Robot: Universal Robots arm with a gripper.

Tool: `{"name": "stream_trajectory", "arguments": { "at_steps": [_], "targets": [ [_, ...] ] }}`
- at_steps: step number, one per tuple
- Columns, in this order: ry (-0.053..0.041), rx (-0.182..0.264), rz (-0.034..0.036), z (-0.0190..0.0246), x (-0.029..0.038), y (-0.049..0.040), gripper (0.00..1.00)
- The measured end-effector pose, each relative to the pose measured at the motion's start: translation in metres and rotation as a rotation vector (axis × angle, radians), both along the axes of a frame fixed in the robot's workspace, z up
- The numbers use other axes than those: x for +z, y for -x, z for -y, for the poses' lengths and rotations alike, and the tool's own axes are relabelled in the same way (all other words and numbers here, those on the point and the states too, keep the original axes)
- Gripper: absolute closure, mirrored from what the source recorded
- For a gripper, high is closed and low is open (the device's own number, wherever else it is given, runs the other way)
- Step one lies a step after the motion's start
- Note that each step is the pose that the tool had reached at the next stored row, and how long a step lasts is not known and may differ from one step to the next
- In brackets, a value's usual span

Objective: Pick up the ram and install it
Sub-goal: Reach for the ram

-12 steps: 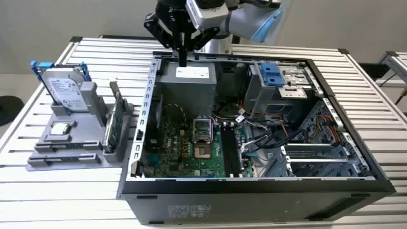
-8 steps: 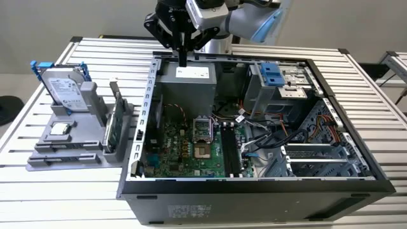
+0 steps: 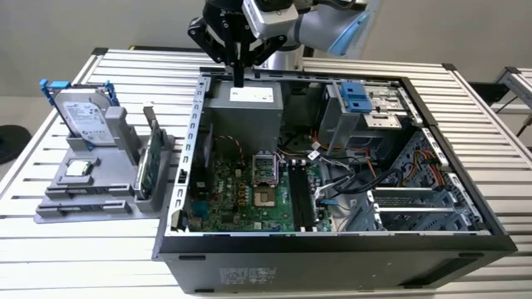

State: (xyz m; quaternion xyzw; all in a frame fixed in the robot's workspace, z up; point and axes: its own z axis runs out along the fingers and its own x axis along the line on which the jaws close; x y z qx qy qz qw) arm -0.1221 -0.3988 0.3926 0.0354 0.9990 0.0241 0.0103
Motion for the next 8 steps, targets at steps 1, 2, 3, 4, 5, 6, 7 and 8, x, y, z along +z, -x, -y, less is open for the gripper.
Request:
{"name": "stream_trajectory", "arguments": {
  "at_steps": [1,2,3,4,5,6,7,8],
  "targets": [
    [0.0000,0.000,-0.0001,0.0000,0.0000,0.0006,1.00],
    [0.0001,0.000,-0.0002,0.0000,0.0000,0.0014,1.00],
    [0.0002,0.000,-0.0003,0.0000,0.0001,0.0025,1.00],
    [0.0002,0.000,-0.0003,0.0000,0.0001,0.0040,1.00],
    [0.0001,0.000,-0.0003,0.0000,0.0000,0.0059,1.00],
    [0.0001,0.000,-0.0003,0.0000,0.0001,0.0078,1.00],
    [0.0001,0.000,-0.0003,0.0000,0.0000,0.0097,1.00],
    [0.0001,0.000,-0.0003,0.0000,0.0001,0.0114,1.00]
  ]
}}
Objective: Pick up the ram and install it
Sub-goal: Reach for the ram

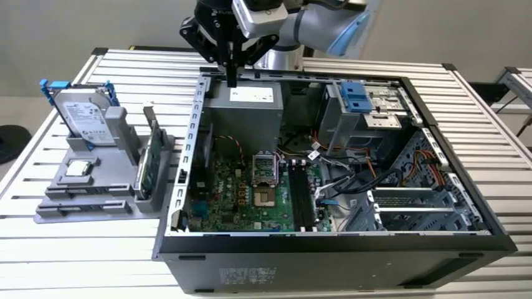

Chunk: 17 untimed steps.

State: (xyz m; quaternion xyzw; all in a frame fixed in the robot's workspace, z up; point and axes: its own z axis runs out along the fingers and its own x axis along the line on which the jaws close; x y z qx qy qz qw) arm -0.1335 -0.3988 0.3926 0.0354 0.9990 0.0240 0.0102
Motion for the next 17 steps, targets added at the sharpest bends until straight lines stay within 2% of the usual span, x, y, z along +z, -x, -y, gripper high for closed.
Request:
{"name": "stream_trajectory", "arguments": {
  "at_steps": [17],
  "targets": [
    [0.0000,0.000,-0.0001,0.0000,0.0000,0.0304,1.00]
  ]
}}
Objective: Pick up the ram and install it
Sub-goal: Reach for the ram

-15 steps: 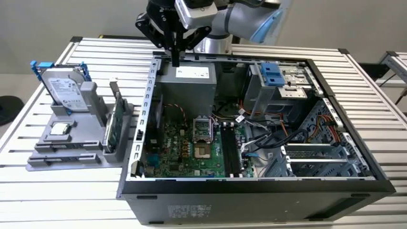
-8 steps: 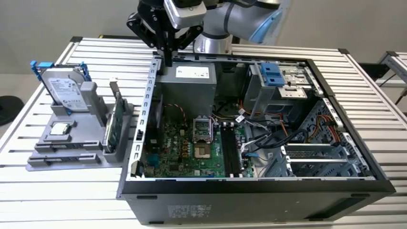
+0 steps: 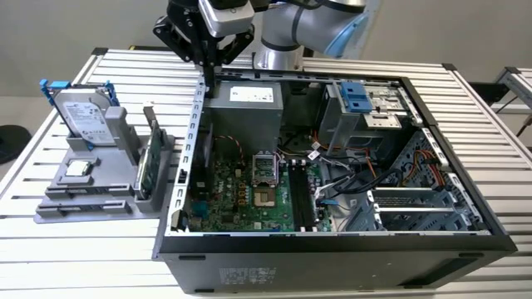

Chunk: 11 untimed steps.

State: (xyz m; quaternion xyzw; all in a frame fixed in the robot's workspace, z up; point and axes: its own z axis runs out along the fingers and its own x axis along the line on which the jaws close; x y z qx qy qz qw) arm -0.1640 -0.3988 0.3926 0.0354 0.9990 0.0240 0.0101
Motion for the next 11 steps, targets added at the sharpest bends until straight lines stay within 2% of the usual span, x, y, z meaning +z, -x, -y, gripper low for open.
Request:
{"name": "stream_trajectory", "arguments": {
  "at_steps": [11],
  "targets": [
    [-0.0001,0.000,-0.0014,0.0000,-0.0002,0.0153,1.00]
  ]
}}
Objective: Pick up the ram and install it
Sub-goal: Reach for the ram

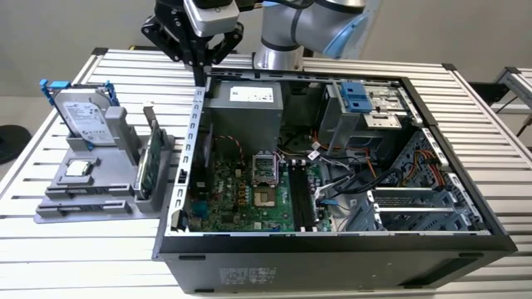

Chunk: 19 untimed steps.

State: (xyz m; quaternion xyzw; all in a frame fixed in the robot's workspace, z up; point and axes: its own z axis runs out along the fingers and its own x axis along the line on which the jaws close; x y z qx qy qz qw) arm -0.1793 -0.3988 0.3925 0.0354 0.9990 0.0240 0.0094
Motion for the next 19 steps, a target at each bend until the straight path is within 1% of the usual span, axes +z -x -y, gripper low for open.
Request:
{"name": "stream_trajectory", "arguments": {
  "at_steps": [7,19],
  "targets": [
    [0.0000,0.000,-0.0015,0.0000,-0.0001,0.0090,1.00],
    [-0.0001,0.000,-0.0047,0.0000,-0.0004,0.0217,1.00]
  ]
}}
